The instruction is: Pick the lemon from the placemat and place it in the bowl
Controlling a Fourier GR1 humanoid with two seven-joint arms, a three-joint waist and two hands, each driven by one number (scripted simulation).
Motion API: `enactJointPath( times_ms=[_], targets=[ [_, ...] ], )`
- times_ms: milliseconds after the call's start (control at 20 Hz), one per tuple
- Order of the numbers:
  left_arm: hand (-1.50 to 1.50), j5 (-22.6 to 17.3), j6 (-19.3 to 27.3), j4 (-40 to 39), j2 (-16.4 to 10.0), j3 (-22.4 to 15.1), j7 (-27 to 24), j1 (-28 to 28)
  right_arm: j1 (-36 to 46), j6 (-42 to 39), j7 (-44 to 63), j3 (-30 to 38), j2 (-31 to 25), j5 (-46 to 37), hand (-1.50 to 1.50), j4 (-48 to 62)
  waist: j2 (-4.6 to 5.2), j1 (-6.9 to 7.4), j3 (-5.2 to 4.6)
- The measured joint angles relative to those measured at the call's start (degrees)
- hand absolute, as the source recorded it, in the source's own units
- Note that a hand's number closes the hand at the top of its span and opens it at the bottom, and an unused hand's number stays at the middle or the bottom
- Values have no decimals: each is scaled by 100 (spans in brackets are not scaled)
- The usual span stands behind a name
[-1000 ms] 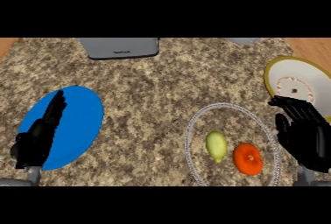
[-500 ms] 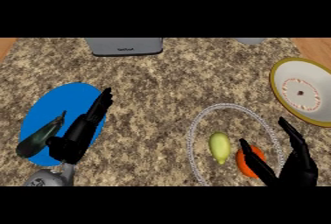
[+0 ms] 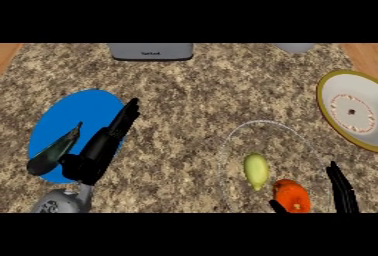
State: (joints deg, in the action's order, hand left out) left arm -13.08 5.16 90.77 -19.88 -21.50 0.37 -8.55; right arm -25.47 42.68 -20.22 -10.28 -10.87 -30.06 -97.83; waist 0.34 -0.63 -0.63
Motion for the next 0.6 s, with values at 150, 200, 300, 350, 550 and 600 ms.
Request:
enactJointPath(
  times_ms=[150, 200, 300, 350, 550, 600],
  targets=[
    [0, -22, -55, 48, -36, 14, 43, -33, -444, -488, 821, -180, -253, -549, -150, -138, 26, 69, -13],
    [0, -24, -53, 57, -29, 16, 74, -64, -580, -665, 1094, -259, -324, -738, -150, -238, 34, 75, -14],
    [0, -11, -74, 72, -25, -2, 82, -79, -773, -1071, 1709, -419, -426, -1093, -150, -523, 39, 108, -13],
    [0, -16, -93, 77, -33, 3, 74, -77, -818, -1285, 2048, -495, -451, -1269, -150, -710, 40, 130, -12],
    [0, -2, -96, 45, 27, -12, 143, -156, -916, -2239, 3417, -941, -429, -2009, -150, -1528, 34, 151, 0],
    [0, -5, -117, 1, 42, -6, 124, -174, -847, -2514, 3787, -1054, -384, -2200, -150, -1728, 34, 156, 5]
  ],
)
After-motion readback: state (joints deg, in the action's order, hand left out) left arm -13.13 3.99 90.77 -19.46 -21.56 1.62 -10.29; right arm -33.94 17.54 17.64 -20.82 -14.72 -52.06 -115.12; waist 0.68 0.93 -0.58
